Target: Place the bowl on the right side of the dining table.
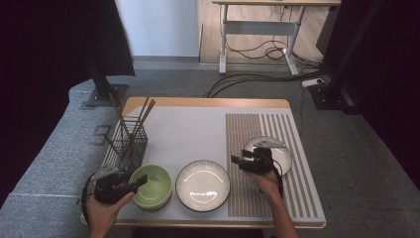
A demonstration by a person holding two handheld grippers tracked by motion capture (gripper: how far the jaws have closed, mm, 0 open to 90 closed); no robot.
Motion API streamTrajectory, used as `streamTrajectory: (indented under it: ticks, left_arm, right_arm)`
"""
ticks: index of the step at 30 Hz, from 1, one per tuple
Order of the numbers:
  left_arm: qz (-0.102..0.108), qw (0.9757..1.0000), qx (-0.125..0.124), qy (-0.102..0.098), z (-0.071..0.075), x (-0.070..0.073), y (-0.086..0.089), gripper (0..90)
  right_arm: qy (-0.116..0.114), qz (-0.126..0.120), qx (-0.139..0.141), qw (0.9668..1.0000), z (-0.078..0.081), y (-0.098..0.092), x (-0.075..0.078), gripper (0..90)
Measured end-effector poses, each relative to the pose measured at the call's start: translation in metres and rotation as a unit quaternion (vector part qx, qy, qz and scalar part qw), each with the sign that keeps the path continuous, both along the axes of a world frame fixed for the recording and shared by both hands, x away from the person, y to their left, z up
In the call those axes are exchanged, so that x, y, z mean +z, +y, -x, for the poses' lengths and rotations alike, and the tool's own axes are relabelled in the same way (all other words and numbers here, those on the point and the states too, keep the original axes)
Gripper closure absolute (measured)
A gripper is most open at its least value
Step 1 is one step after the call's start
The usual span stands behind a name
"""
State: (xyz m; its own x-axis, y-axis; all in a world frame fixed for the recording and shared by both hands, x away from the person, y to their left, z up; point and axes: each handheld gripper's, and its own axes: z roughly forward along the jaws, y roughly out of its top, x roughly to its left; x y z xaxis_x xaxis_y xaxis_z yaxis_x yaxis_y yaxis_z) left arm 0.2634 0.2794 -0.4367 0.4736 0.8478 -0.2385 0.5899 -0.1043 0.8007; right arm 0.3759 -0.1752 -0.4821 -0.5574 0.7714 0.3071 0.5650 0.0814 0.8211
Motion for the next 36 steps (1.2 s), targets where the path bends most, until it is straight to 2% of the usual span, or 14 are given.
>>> streamTrajectory:
  ticks: [5, 9, 13, 14, 18, 20, 26, 30, 34, 36]
  left_arm:
    - [-0.011, 0.9999, 0.005, -0.006, -0.0003, -0.0002, 0.0002, 55.7]
    - [-0.021, 0.9996, 0.013, -0.012, -0.0009, -0.0012, 0.0009, 65.4]
    - [-0.036, 0.9990, 0.020, -0.019, -0.0015, -0.0022, 0.0021, 77.1]
    - [-0.035, 0.9990, 0.018, -0.019, -0.0016, -0.0022, 0.0025, 77.6]
    - [-0.064, 0.9978, 0.014, -0.012, -0.0030, -0.0054, -0.0011, 81.5]
    - [-0.070, 0.9974, 0.012, -0.012, -0.0029, -0.0049, -0.0016, 82.0]
    - [-0.079, 0.9966, 0.013, -0.019, -0.0017, -0.0037, -0.0029, 82.6]
    - [-0.094, 0.9951, 0.016, -0.028, 0.0005, -0.0013, -0.0056, 82.7]
    - [-0.097, 0.9944, 0.019, -0.038, 0.0019, 0.0001, -0.0064, 82.7]
    - [-0.090, 0.9949, 0.022, -0.041, 0.0021, 0.0003, -0.0057, 82.8]
  right_arm:
    - [0.004, -0.003, -0.007, 1.0000, 0.0008, -0.0026, -0.0005, 38.6]
    - [0.012, -0.018, -0.009, 0.9997, 0.0009, -0.0037, 0.0002, 38.8]
    - [0.012, -0.018, -0.010, 0.9997, 0.0018, -0.0042, 0.0007, 38.8]
    - [0.012, -0.018, -0.011, 0.9997, 0.0019, -0.0046, 0.0007, 38.8]
    - [0.011, -0.017, -0.012, 0.9997, 0.0029, -0.0049, 0.0013, 38.9]
    - [0.010, -0.016, -0.012, 0.9997, 0.0032, -0.0051, 0.0015, 38.9]
    - [0.010, -0.016, -0.014, 0.9997, 0.0035, -0.0061, 0.0010, 39.0]
    - [0.010, -0.015, -0.014, 0.9997, 0.0034, -0.0073, 0.0010, 39.1]
    - [0.009, -0.016, -0.015, 0.9997, 0.0035, -0.0069, 0.0011, 39.2]
    - [0.008, -0.017, -0.015, 0.9997, 0.0036, -0.0067, 0.0012, 39.2]
